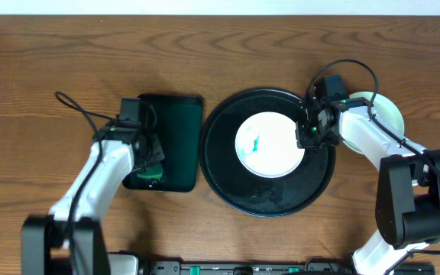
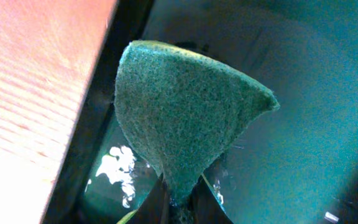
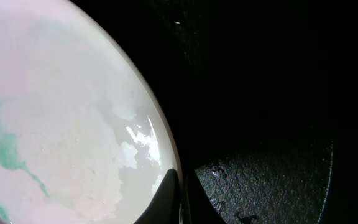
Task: Clean dirty plates on tray and stack at the side
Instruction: 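Lift the sponge with left gripper out of the green tray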
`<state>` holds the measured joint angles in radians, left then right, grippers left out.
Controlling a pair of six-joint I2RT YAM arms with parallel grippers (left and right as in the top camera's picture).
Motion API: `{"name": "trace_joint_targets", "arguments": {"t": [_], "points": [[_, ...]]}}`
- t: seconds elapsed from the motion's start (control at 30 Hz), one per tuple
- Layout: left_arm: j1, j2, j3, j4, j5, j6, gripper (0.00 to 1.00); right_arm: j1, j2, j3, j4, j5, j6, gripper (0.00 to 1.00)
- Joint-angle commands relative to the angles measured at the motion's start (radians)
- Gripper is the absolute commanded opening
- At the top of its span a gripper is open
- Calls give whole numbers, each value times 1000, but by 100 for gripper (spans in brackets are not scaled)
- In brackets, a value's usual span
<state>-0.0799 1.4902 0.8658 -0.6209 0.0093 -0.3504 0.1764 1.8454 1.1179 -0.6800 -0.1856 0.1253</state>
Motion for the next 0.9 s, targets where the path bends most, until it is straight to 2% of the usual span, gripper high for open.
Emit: {"name": "trace_joint_targets", "arguments": {"t": [0.0, 0.27, 0.87], "points": [[-24, -112, 18, 1, 8, 82, 7, 22, -2, 13, -5, -6, -10, 1], [-69, -169, 32, -12, 8, 111, 7, 22, -2, 13, -5, -6, -10, 2], [-82, -37, 293, -299, 14, 154, 7, 22, -1, 13, -8, -6, -10, 1]]}}
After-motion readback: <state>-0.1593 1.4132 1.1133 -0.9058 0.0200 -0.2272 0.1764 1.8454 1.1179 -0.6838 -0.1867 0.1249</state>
